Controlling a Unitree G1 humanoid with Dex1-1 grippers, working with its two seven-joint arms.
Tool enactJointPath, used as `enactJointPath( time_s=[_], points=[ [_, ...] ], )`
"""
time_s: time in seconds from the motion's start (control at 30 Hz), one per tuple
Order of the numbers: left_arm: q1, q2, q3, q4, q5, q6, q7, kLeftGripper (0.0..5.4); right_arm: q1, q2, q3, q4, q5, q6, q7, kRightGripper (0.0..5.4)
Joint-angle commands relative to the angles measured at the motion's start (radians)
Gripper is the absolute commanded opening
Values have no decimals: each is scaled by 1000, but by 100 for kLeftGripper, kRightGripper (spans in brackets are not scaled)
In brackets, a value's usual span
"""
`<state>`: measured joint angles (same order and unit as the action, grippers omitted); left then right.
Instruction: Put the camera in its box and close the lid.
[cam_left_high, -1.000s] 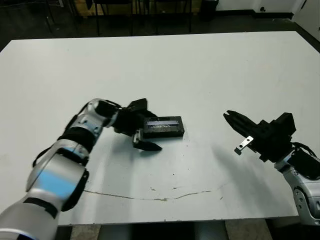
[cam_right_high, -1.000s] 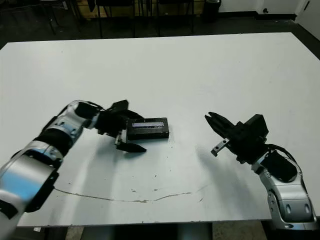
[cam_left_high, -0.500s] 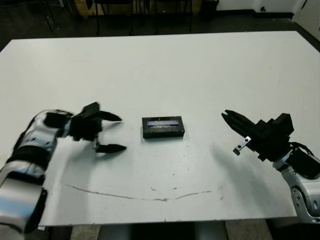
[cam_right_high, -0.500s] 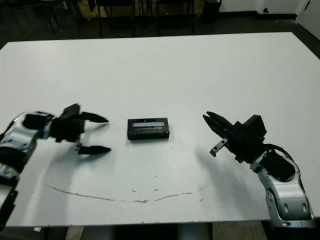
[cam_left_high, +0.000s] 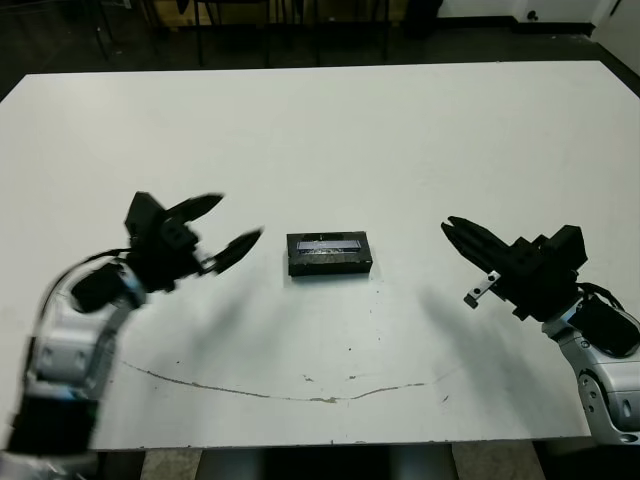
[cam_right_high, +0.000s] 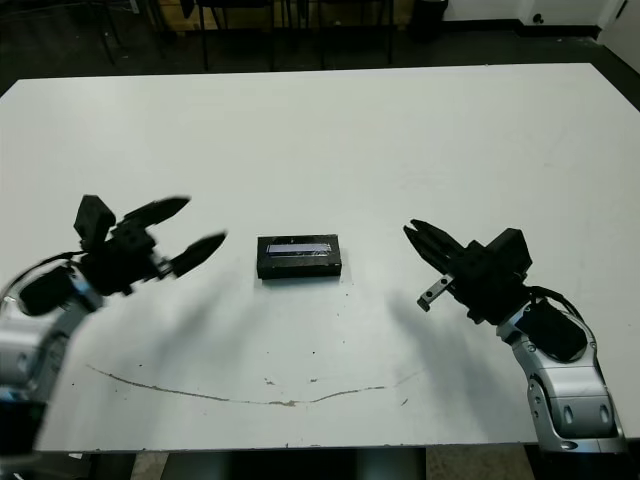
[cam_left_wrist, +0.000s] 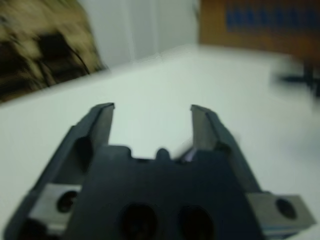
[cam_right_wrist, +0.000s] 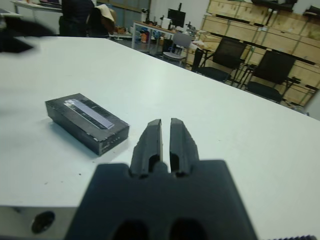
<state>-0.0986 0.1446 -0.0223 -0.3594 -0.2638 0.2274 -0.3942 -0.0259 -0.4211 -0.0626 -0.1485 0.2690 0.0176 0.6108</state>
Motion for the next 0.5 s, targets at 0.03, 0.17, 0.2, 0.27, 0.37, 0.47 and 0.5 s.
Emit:
enactJointPath(
  time_s=[0.03, 0.17, 0.2, 0.27, 0.37, 0.47, 0.5],
  points=[
    [18, -90, -66, -63, 55, 70, 146, 282, 12, 23, -9, -8, -5, 36, -51, 0],
    [-16, -140, -153, -75, 75, 142, 197, 205, 28, 48, -10, -39, -25, 61, -128, 0],
    [-25, -151, -174, -68, 75, 159, 201, 185, 29, 51, -10, -38, -26, 55, -134, 0],
    [-39, -172, -212, -52, 89, 191, 222, 145, 28, 53, -8, -29, -23, 47, -133, 0],
    [-61, -228, -258, 27, 123, 216, 277, 85, 21, 56, -11, -6, -6, 27, -115, 0],
    [-70, -270, -281, 134, 172, 185, 330, 27, 23, 58, -12, -13, 3, 36, -115, 0],
    [-73, -281, -284, 169, 186, 176, 347, 8, 25, 57, -12, -23, 3, 49, -119, 0]
  ],
)
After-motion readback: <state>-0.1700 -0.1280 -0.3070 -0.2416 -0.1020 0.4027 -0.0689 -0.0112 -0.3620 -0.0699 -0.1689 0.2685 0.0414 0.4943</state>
